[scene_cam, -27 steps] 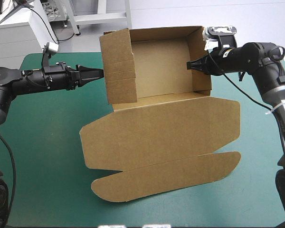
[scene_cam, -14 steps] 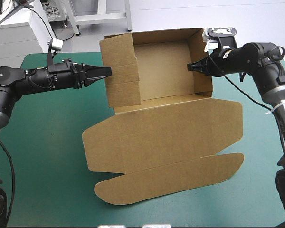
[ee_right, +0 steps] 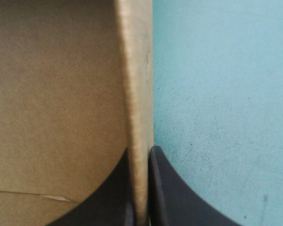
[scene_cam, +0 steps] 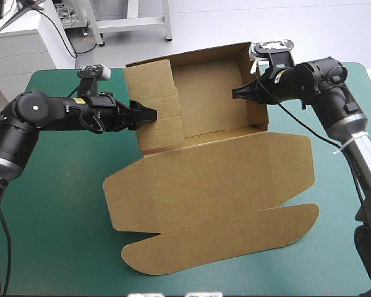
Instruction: Fold the box
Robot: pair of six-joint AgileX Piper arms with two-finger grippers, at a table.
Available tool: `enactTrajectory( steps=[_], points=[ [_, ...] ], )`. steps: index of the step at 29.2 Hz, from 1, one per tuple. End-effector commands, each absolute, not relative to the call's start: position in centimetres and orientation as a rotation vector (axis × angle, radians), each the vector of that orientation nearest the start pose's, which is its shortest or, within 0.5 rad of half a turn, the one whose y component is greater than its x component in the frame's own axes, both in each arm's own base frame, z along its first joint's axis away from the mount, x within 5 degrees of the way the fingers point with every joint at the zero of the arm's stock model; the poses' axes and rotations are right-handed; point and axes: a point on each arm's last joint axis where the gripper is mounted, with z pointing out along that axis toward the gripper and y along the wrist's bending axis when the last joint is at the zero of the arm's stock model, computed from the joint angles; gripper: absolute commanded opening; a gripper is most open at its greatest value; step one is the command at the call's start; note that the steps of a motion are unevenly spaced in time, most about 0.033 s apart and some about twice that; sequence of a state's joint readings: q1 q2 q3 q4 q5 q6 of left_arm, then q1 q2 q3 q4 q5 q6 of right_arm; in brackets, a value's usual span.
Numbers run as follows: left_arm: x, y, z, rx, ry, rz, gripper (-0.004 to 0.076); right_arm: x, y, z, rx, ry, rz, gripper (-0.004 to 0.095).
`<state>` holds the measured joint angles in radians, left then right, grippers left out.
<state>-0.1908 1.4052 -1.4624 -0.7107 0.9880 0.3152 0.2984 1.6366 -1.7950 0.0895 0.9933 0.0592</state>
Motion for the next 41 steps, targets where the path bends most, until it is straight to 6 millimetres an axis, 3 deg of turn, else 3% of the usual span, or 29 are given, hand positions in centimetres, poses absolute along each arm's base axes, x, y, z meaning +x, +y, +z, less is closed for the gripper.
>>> enactTrajectory(
  steps=[1,9,19,24,27,29,31,41],
  points=[
    [26.9,-11.5,43.8,0.302,2.173,-0.715,0.0546,33.2,11.4,45.4,-0.211,2.170,0.381,-0.0016],
    [26.8,-13.4,43.9,0.177,2.133,-0.511,0.0546,32.8,11.6,45.4,-0.228,2.192,0.378,-0.0016],
    [27.7,-13.6,43.7,0.129,2.110,-0.508,0.0546,31.9,14.5,45.6,-0.285,2.156,0.351,-0.0015],
    [28.3,-13.8,43.0,0.133,2.137,-0.492,0.0543,31.9,14.5,45.6,-0.276,2.144,0.324,-0.0015],
    [28.4,-13.7,42.9,0.145,2.142,-0.457,0.0451,32.0,14.4,45.6,-0.274,2.143,0.298,-0.0015],
    [28.5,-13.6,42.9,0.153,2.137,-0.433,0.0261,32.0,14.3,45.6,-0.275,2.145,0.287,-0.0015],
    [28.6,-13.5,43.0,0.161,2.124,-0.411,0.0021,32.0,14.3,45.6,-0.273,2.147,0.287,-0.0015],
    [29.4,-13.8,41.2,0.183,2.256,-0.350,-0.0008,31.8,14.2,45.2,-0.262,2.198,0.280,-0.0018]
  ],
)
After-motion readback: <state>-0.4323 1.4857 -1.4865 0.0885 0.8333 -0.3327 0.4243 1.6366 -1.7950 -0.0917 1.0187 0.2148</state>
